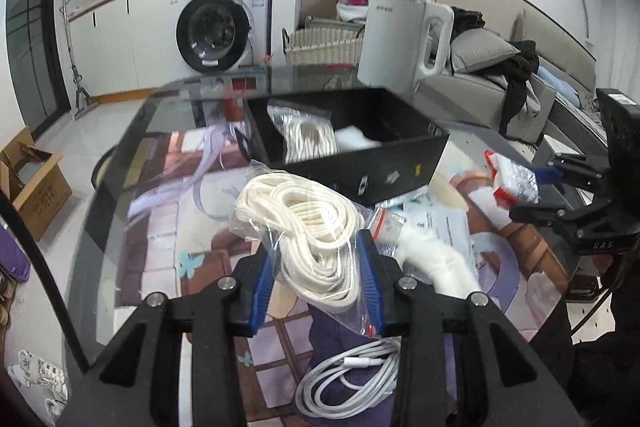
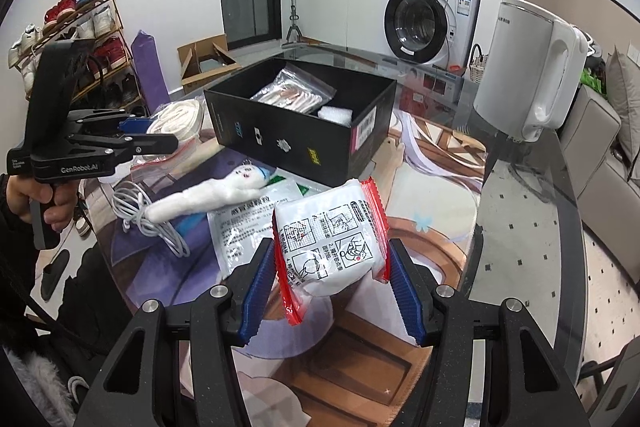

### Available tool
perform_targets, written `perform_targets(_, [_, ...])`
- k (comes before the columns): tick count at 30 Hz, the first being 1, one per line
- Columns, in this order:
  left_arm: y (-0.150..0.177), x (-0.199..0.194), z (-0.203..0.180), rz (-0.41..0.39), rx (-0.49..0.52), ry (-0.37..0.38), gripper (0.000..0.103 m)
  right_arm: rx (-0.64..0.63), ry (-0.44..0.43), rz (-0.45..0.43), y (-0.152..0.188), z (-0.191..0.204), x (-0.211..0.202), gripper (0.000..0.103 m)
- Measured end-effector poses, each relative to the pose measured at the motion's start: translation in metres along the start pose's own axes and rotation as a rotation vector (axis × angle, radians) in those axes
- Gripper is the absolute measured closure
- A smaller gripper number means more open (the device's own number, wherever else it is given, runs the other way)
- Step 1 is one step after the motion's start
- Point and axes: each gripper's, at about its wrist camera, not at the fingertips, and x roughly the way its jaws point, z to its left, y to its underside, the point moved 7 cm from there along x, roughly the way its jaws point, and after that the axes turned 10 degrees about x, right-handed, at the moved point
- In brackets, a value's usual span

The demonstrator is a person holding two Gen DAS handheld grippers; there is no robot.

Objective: Organize soft objects
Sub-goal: 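Carry the packet and the rope coil toward the black box with both grippers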

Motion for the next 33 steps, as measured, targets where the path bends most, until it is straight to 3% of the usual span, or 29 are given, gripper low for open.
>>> perform_targets(15, [-0.040, -0.006, 0.003, -0.093, -0.022, -0.009, 0.066, 0.026, -0.006, -0.102, -0.047, 0.014, -0.003, 0.047])
perform_targets(33, [-0.073, 0.032, 0.003, -0.083, 0.010, -0.033, 0.065, -0.004, -0.008, -0.099, -0.097, 0.022, 0.028, 0.047])
